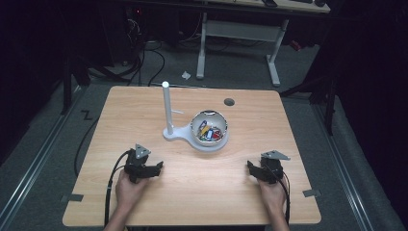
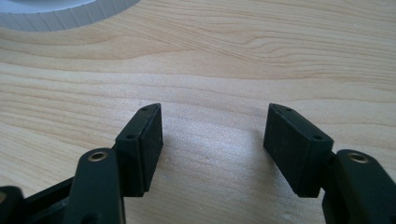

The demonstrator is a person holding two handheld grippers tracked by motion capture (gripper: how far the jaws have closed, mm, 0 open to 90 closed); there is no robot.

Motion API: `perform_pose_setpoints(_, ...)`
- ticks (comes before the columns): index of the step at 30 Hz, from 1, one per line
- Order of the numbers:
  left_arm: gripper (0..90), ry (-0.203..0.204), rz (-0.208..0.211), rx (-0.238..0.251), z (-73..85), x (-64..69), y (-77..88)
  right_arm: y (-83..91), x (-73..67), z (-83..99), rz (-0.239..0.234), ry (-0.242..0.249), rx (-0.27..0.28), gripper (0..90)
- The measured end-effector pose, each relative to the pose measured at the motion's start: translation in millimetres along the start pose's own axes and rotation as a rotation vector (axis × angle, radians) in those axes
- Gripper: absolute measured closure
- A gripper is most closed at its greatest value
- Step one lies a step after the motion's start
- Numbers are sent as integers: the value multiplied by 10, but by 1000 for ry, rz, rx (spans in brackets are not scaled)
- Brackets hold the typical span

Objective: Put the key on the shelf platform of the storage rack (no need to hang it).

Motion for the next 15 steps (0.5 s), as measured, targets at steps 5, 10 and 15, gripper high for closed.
perform_pose_setpoints(5,213,-1,2,-2,1,-1,1,-2,-10,0,4,7,-3,366)
perform_pose_setpoints(10,213,0,0,0,0,0,1,0,-12,2,6,6,-3,360)
perform_pose_setpoints(15,213,0,1,-2,1,0,1,1,-11,4,6,7,-3,360)
Point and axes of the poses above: each handheld gripper's, and its own axes: y roughly backward along the jaws, z roughly out of its underside, x roughly to its right, the point moved 1 cm from there along -y, roughly forward along the jaws, and after that the axes turned 4 degrees about x, right-handed, at the moved point
